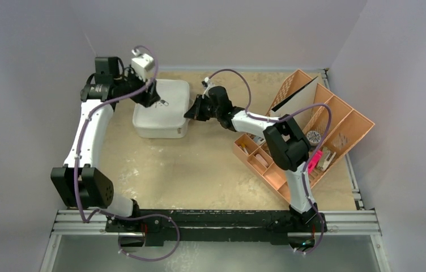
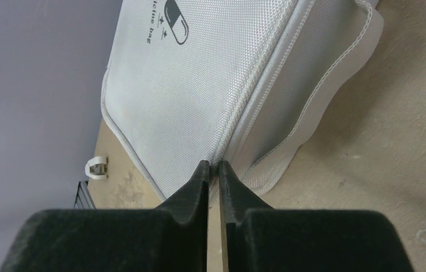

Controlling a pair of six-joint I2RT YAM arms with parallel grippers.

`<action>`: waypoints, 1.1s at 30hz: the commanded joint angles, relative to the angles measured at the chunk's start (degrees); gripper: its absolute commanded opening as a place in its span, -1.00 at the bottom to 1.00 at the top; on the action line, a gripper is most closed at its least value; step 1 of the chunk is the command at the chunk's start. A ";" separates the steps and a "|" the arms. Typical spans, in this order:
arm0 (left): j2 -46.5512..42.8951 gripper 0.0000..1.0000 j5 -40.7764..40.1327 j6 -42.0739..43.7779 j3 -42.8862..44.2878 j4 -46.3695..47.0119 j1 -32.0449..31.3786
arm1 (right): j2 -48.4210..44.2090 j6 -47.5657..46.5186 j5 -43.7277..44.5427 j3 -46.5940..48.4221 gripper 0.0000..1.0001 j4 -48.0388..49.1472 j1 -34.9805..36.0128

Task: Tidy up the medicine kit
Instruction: Zip the medicine box at the center of the board.

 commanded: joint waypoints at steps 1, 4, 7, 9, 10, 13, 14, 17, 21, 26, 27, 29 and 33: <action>-1.19 0.26 15.70 30.59 -8.53 -6.72 -3.64 | -4.10 -2.37 -0.08 -0.84 -0.82 -2.93 0.20; -2.87 0.22 20.16 44.65 -12.47 -10.47 -4.40 | -4.62 -2.97 -0.10 -0.77 -0.81 -3.71 0.05; -2.42 0.22 19.06 51.85 -15.29 -11.08 -4.52 | -4.62 -2.97 -0.44 -0.70 -0.81 -3.78 -0.08; -1.49 0.22 17.51 55.62 -16.31 -11.99 -4.87 | -4.71 -2.86 -0.59 -0.94 -0.80 -3.40 -0.05; -1.33 0.21 16.98 56.69 -17.10 -11.40 -4.96 | -4.80 -2.69 -0.59 -1.14 -0.80 -3.11 -0.11; -0.07 0.20 15.31 59.04 -19.84 -8.03 -5.37 | -4.90 -2.45 -0.99 -1.43 -0.79 -2.51 -0.38; 0.42 0.18 14.05 59.90 -20.47 -7.39 -5.56 | -4.90 -2.48 -1.06 -1.41 -0.79 -2.37 -0.44; 1.17 0.12 9.98 61.20 -23.04 -3.27 -5.80 | -5.06 -2.63 -1.36 -1.77 -0.79 -2.00 -0.77; 2.97 0.08 2.58 62.65 -27.29 5.72 -5.83 | -5.37 -2.82 -2.06 -2.41 -0.78 -1.42 -1.37; 5.87 -0.03 -3.36 63.31 -29.56 14.72 -5.80 | -6.70 -3.90 -2.37 -4.18 -0.78 -0.89 -1.98; 6.25 -0.07 -4.71 63.24 -29.57 15.19 -5.84 | -7.05 -4.28 -2.22 -4.58 -0.77 -0.93 -2.09; 6.76 -0.19 -5.64 63.37 -29.56 15.42 -5.81 | -7.71 -4.62 -1.79 -5.53 -0.77 -0.71 -2.33; 7.99 -0.92 -3.20 61.64 -29.03 14.68 -5.80 | -8.21 -4.64 -2.07 -6.20 -0.77 0.40 -2.51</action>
